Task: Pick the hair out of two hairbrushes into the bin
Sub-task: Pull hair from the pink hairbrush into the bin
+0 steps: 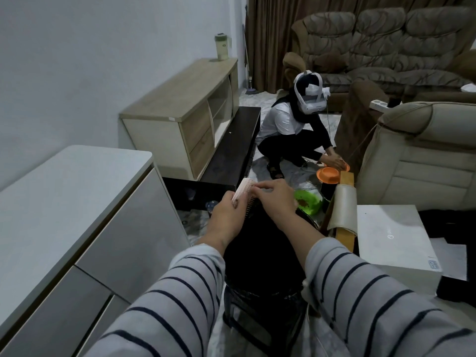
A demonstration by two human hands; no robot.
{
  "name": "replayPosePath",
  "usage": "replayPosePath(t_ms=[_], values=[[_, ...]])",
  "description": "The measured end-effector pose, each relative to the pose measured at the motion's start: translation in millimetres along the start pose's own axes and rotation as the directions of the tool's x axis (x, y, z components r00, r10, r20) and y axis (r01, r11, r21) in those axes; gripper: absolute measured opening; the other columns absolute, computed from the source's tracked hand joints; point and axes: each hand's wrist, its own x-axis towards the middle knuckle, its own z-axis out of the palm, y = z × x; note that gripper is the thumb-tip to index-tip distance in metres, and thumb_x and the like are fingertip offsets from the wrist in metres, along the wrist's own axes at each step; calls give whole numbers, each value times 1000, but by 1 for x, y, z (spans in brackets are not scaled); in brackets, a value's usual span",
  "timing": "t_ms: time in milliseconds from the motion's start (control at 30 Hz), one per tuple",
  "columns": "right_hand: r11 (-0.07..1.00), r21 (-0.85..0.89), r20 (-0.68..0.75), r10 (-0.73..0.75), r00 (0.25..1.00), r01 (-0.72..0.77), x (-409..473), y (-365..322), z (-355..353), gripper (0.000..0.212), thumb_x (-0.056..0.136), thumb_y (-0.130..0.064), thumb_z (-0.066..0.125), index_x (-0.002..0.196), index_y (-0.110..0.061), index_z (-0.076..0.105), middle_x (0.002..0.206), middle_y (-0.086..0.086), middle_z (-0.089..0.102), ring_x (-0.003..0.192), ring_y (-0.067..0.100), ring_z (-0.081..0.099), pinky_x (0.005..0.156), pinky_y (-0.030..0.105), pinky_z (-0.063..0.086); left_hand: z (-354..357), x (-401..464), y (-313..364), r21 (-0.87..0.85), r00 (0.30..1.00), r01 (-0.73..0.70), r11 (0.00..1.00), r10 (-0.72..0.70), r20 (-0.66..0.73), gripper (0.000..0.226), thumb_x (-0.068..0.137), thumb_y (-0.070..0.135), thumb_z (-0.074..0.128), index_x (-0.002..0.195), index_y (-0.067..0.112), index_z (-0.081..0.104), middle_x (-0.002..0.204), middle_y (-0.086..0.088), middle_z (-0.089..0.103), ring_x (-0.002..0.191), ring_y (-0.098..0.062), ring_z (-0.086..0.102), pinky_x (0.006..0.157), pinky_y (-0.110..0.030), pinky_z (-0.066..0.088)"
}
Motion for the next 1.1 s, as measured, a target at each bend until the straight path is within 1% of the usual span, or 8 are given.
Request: replayPosePath(t_ms=[100,367,500,633,767,867,967,1100], values=[[962,253,52,91,995,-101,4,6,10,19,57,-59,60,61,-43,69,76,-10,73,86,17,67,94,54,46,-1,0,2,5,1000,-14,1000,14,5,37,94,52,41,91,17,52,79,-2,62,77,-26,60,76,-40,48],[964,217,26,154,988,-156,5,6,11,16,63,-51,62,61,-36,66,70,-7,69,92,24,64,90,55,48,2,-6,-1,61,999,-48,997,47,24,36,95,53,41,92,20,53,79,0,63,76,-21,62,71,-37,47],[933,336,94,105,990,-130,3,-2,8,14,88,-28,58,77,-22,64,85,-1,66,87,17,59,73,29,48,1,-3,-2,45,999,-7,999,5,34,37,94,55,41,91,21,54,79,1,64,76,-20,62,73,-38,49],[888,451,101,53,993,-94,8,-9,6,12,93,-18,52,89,-12,62,75,-4,58,73,9,51,62,18,40,0,-3,-9,69,999,32,997,-35,42,37,95,54,40,93,20,54,81,-1,64,77,-23,62,73,-38,49],[724,661,153,131,980,-200,17,-8,1,21,97,-13,43,78,-15,53,80,0,62,75,9,57,66,18,41,-3,-1,-11,87,999,27,996,-29,23,35,95,55,39,94,22,52,79,3,61,74,-17,60,73,-38,48],[548,788,214,185,959,-281,20,-5,0,22,99,-10,38,78,-14,43,63,2,44,57,13,46,64,25,45,-5,1,-10,80,1000,25,996,-26,15,36,95,54,39,96,22,52,81,3,61,79,-20,61,77,-39,49],[726,626,199,204,959,-284,21,5,-1,22,98,-14,39,77,-16,44,60,1,38,51,11,33,53,24,37,-5,2,-9,78,999,28,997,-30,17,35,94,55,38,96,24,52,82,4,61,83,-23,62,80,-41,50],[957,274,187,42,982,-93,17,17,1,12,92,-26,54,86,-16,58,75,0,57,70,13,52,60,22,40,-3,4,-8,52,999,45,998,-46,16,40,93,61,31,97,26,51,86,4,62,86,-22,62,86,-42,49]])
